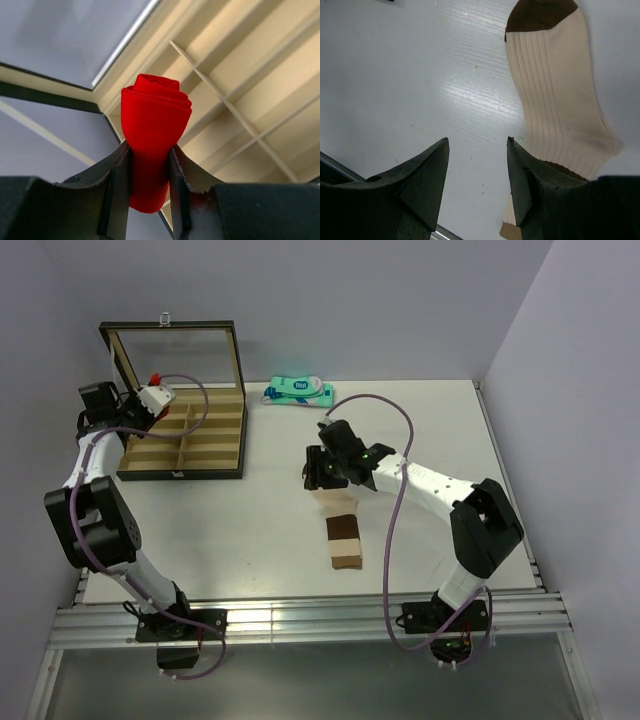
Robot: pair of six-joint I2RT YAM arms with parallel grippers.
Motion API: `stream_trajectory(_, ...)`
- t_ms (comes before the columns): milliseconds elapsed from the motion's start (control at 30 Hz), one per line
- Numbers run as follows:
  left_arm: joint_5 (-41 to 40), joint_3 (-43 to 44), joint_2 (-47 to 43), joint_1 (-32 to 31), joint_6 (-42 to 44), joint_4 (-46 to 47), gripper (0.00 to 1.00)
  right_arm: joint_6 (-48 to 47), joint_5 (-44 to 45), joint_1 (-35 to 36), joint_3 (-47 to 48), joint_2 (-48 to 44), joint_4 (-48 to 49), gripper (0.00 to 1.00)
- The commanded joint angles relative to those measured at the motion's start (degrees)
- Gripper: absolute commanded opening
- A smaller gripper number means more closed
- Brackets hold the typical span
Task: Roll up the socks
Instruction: Place the sock in the storage box.
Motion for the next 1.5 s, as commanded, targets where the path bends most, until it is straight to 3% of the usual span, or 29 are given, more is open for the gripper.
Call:
stream_trajectory(0, 8.53, 1.04, 1.36, 2.15, 8.55, 0.41, 0.0, 1.44, 2.4, 0.22, 1.06, -4.21, -0.89, 0.57)
stream_trajectory(467, 15.21, -1.96, 6.9, 7.42, 29.12, -2.75, 0.0, 4.43, 4.69, 0.31, 1.67, -7.37, -6.17, 0.57)
stream_trajectory(533, 15.91, 0.05, 9.09, 8.3, 32.46, -6.77, 0.0, 5.39, 4.69, 0.4, 1.85, -7.72, -6.7, 0.57)
stream_trajectory(933, 21.01, 3.92, 14.19, 10.41, 38.97, -8.28, 0.0, 10.84, 8.91, 2.33, 1.06, -8.52, -8.02, 0.57)
stream_trajectory(1200, 19.08, 14.29, 20.6, 10.41, 45.65, -23.3, 0.0, 11.11, 9.61, 2.95, 2.29, -6.59, -9.42, 0.57)
stream_trajectory(1467, 14.52, 16.32, 22.19, 10.41, 52.95, -35.97, 0.0, 10.23, 9.79, 2.95, 3.26, -5.27, -10.83, 0.57)
